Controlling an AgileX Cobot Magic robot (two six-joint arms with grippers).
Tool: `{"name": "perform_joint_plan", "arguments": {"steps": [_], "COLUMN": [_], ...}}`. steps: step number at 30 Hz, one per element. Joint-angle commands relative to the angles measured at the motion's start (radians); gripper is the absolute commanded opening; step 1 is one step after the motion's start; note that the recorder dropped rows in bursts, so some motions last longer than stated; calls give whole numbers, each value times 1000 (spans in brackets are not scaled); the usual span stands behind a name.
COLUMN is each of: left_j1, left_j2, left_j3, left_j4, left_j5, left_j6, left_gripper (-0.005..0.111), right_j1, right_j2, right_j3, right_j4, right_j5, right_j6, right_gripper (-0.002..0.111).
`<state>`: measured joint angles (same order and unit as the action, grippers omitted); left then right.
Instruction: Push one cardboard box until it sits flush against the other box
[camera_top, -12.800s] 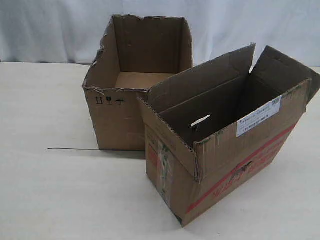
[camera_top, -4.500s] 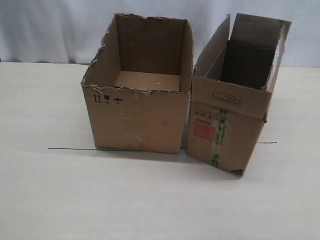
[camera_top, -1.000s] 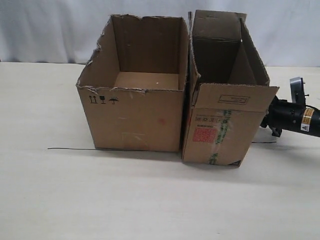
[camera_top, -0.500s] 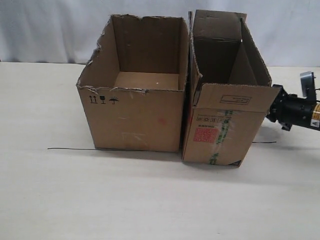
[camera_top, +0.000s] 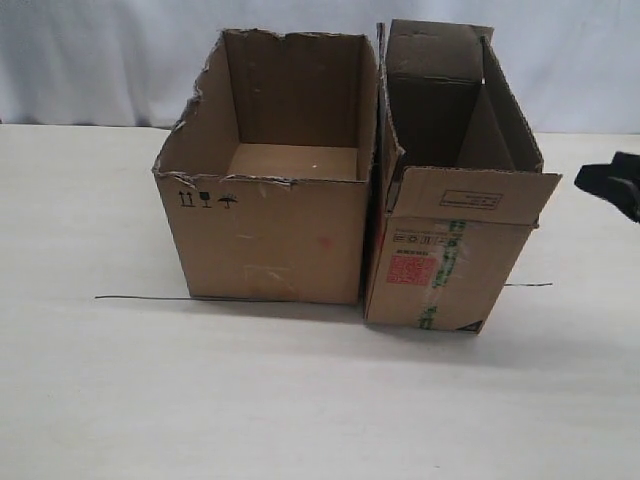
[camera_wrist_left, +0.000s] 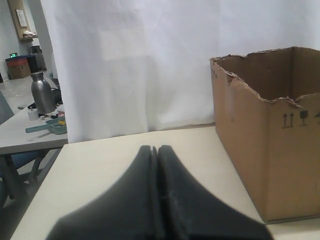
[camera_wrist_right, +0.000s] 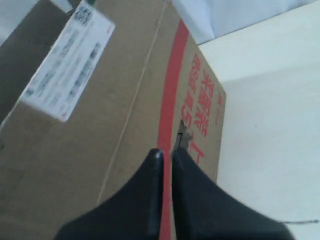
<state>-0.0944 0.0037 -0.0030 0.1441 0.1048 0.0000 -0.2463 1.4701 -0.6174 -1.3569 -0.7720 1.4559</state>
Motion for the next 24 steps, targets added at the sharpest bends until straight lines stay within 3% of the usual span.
{"name": "perform_joint_plan", "arguments": {"steps": [1,8,19,24], "left_j1": [1,1,1,1], "left_j2": [-4,-4,-4,-4], "left_j3": [3,3,3,3], "left_j4": [1,1,1,1], "left_j5": [-7,-7,-7,-7], "left_j6": [0,0,0,0], "left_gripper": [0,0,0,0], "right_j1": [5,5,8,182], "right_j2": [-206,-432,-447,-424], "right_j3": [172,361,454,451], "right_j4": [46,41,33,146], "right_j5": [96,48,-183,-105], "right_j6": [-96,-128,-202,-296], "right_gripper": [5,5,5,5]}}
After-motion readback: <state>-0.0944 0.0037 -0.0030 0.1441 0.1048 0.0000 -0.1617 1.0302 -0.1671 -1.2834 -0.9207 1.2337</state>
